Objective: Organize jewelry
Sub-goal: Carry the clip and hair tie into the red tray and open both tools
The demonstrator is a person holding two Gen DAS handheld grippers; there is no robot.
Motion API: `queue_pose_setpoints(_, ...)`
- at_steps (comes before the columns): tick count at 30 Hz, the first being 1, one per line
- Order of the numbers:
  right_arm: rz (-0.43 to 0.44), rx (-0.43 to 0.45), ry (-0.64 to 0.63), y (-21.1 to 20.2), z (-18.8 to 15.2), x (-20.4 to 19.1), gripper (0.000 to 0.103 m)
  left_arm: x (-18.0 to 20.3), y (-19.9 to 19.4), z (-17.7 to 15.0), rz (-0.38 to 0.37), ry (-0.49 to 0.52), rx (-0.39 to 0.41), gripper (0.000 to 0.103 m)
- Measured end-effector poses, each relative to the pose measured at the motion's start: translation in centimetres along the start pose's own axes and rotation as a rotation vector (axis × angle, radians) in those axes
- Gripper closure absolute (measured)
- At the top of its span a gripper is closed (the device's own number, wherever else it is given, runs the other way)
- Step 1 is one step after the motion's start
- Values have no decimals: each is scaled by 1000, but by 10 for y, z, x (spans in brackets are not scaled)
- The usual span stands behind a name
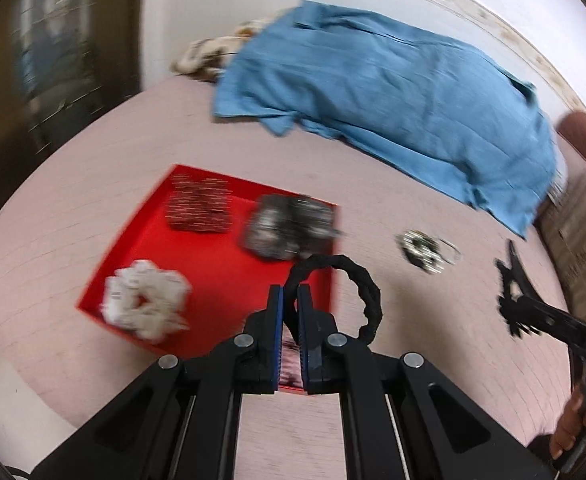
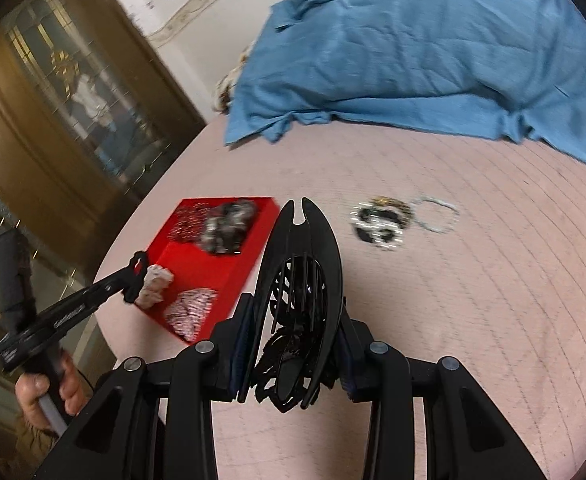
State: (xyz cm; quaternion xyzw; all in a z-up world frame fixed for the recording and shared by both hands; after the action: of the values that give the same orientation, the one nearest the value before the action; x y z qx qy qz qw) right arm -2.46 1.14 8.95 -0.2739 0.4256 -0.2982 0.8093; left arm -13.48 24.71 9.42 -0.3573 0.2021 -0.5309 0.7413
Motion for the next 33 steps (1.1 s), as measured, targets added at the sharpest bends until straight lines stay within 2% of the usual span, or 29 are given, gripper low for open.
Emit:
queue_pose_setpoints(9,38,-78,-100,55,4,-72,63,-81,27,10,62,-118,-17,97)
queue_pose_setpoints(17,68,-177,-155,129,-1,-128,63,-120,69,20,97,-134,-70,97)
queue_pose_setpoints(24,67,-258,-164,191,-10,-153,63,-137,104,22,104,-142,-124,97)
queue_pose_setpoints(33,47,-296,-165,233,-19,-160,63,-141,119,21,85,-149,-139,96)
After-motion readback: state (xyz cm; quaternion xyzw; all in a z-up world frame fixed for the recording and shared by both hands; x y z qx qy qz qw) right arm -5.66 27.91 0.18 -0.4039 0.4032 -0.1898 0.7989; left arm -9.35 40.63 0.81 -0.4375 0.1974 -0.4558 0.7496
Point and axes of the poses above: each gripper's, at about its wrist camera, not at the fingertips, and y roughly the way its jaws point, x to its right, z to its top, the point moved 8 cm from there along y, roughly the way its jaws point, and after that the axes turned 8 degrees about y, right-handed, at the moved point
